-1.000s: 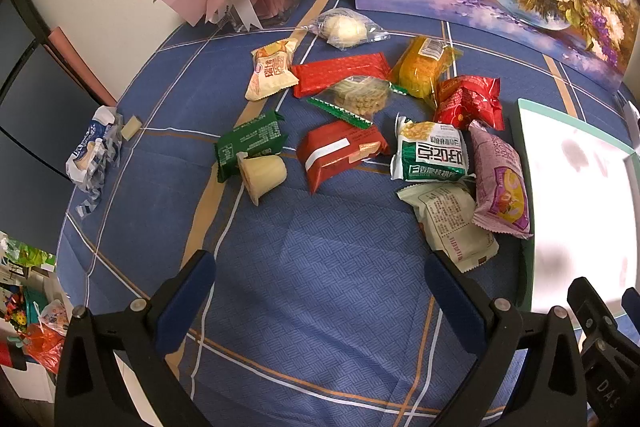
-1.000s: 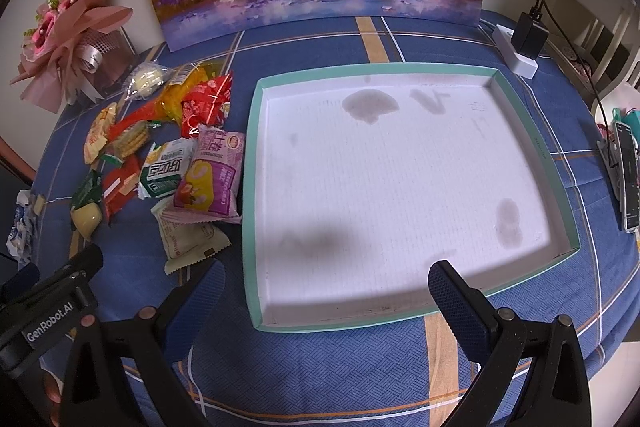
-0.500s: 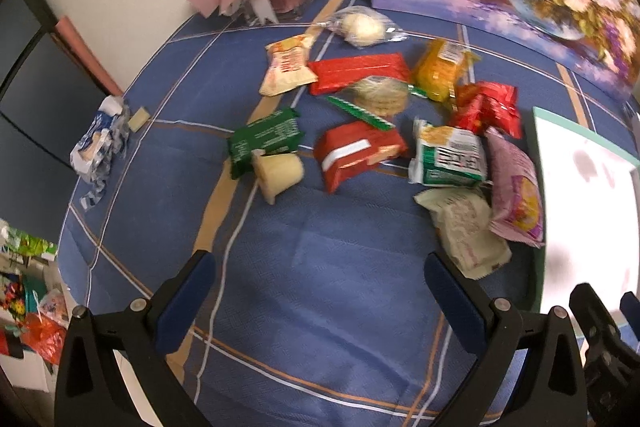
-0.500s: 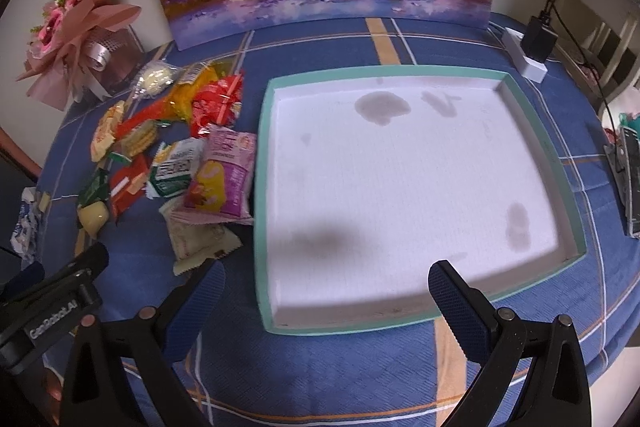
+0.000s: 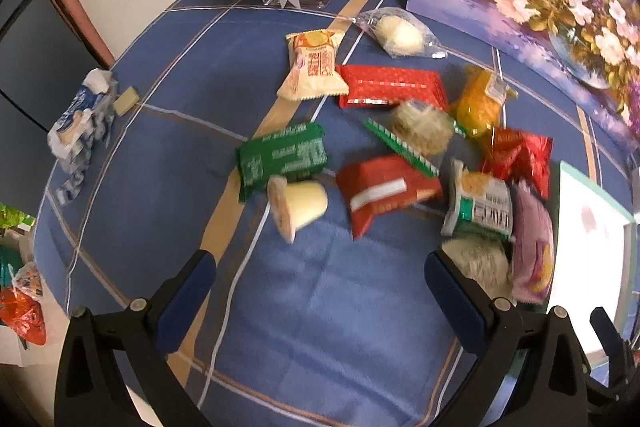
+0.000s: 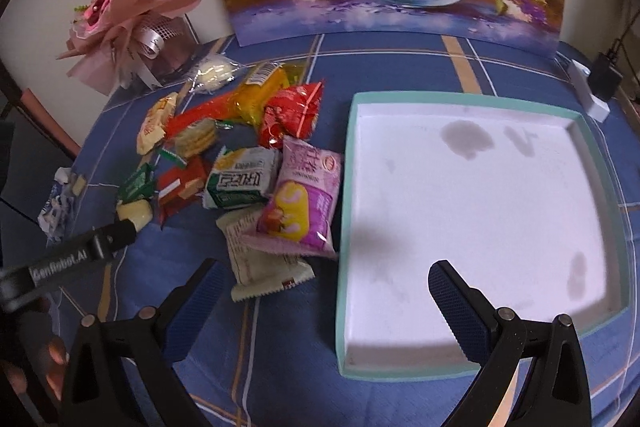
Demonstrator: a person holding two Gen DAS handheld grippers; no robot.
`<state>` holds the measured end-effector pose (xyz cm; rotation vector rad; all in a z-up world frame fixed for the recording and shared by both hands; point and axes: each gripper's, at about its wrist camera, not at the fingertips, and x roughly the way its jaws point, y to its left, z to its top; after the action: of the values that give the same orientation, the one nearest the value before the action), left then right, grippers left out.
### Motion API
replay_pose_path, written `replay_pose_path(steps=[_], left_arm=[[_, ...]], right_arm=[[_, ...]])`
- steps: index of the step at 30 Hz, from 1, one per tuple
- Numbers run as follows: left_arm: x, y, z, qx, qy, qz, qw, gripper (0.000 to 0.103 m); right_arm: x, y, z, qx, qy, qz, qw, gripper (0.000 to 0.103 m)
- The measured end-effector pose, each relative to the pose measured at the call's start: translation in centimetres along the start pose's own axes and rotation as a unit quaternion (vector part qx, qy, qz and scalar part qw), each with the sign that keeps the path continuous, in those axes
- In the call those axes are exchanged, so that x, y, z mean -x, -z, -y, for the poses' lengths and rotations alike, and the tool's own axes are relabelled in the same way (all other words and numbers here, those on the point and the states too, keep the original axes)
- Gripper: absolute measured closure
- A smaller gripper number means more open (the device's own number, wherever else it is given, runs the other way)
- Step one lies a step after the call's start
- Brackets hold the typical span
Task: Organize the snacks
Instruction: 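Grasp the yellow pudding cup with the left tool while the right tool grasps the cream pastry packet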
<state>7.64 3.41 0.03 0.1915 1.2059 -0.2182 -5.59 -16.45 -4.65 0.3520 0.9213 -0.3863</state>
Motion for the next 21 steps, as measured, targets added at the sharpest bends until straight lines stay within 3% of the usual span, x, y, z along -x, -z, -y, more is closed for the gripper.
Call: replay_pose_path(steps=[6, 12, 21], left_arm=[[-1.8, -2.4, 1.1, -0.029, 0.012, -0.004, 0.9995, 0.000], [-4.4, -3.7, 2.3, -0.045, 0.045, -0.030, 0.9975, 0.000], [-4.9, -4.7, -2.8, -0.003, 0.030, -0.021, 0.9993, 0.000]], right_arm=[[-1.6, -1.9, -0.3, 0.001, -0.008, -0.007, 1.000, 0.001], [-3.0, -3.5, -0.3, -0.008, -0.027, -0.014, 0.999, 0.009], [-3.7, -3.4, -2.1, 0.010, -0.048, -0.028, 0.998, 0.015]])
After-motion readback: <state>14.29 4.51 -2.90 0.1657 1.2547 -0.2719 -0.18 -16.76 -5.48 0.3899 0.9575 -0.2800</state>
